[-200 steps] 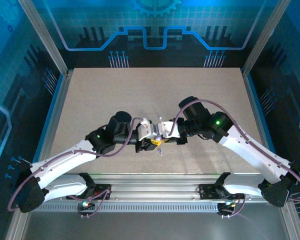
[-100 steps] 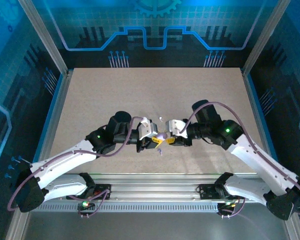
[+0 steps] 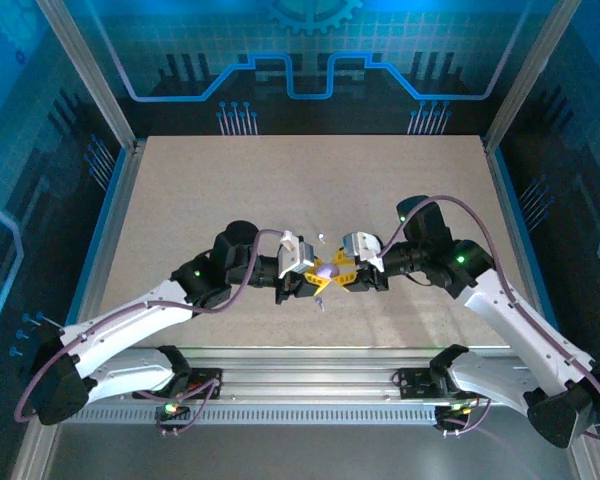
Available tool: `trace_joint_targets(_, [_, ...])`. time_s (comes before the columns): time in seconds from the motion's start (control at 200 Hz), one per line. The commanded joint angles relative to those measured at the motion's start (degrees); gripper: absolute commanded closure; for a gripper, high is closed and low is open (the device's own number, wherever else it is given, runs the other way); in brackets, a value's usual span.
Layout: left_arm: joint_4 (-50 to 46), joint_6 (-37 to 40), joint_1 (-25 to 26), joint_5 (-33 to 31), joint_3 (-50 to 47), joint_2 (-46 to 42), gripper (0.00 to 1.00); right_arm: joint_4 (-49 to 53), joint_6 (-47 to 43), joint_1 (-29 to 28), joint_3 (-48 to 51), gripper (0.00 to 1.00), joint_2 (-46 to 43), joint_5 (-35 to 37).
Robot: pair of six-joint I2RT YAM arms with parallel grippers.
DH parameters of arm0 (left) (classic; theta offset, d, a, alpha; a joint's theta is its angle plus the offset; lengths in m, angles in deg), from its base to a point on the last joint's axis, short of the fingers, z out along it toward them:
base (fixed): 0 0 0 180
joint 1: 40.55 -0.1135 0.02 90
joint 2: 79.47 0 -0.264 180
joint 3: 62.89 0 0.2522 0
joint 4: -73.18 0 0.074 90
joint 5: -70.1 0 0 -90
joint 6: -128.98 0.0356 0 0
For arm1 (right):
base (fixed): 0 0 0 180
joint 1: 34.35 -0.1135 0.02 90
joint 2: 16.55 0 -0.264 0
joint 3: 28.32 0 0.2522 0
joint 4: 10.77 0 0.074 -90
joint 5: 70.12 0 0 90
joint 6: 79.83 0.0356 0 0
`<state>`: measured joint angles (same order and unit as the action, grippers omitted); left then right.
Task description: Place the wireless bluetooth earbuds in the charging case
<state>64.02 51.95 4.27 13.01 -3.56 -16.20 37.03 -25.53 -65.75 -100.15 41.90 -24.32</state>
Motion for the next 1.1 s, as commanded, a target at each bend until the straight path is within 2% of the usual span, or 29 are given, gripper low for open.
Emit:
trace_joint_targets(0.0, [3.5,-1.4,0.5,1.4,-0.6,-1.5,0.83,0.7,0.2,0.5,-0.5,0.71,0.2,-5.1])
trace_joint_targets(0.04, [3.6,-1.5,0.5,1.4,-0.7,-1.4,0.82,1.2,0.0,0.5,-0.6,0.72,0.2,-5.2])
trace_joint_targets(0.17, [3.9,-1.6,0.8,1.3,-0.6,-1.3,0.82,1.9,-0.5,0.5,-0.8,0.90,0.0,-5.0])
trace_joint_targets(0.255, [3.5,-1.7,1.0,1.3,-0.3,-1.1,0.79,2.9,-0.9,0.5,-1.2,0.94,-0.3,-4.1])
trace_joint_targets(0.285, [3.1,-1.7,1.0,1.1,-0.1,-1.1,0.74,3.3,-1.1,0.5,-1.3,0.94,-0.4,-3.6])
trace_joint_targets(0.395, [1.1,-0.4,1.0,0.1,0.4,-1.1,0.47,6.4,-2.8,0.1,-2.3,0.95,-1.1,1.5])
trace_joint_targets(0.445, [0.1,0.5,1.0,-0.2,0.6,-1.2,0.42,7.3,-3.5,-0.1,-2.4,0.95,-1.5,4.7])
trace_joint_targets(0.555, [-2.1,2.3,1.1,-0.8,0.9,-1.1,0.42,8.7,-5.1,-0.1,-2.7,0.95,-2.3,8.6])
trace_joint_targets(0.77, [-5.7,5.0,1.3,-3.5,1.7,-0.4,0.42,11.3,-6.6,-2.5,-5.2,0.95,-1.6,10.7])
trace_joint_targets(1.096, [-6.4,5.2,2.4,-3.0,2.7,0.5,0.48,12.2,-7.1,-6.7,-5.9,0.95,0.4,13.9])
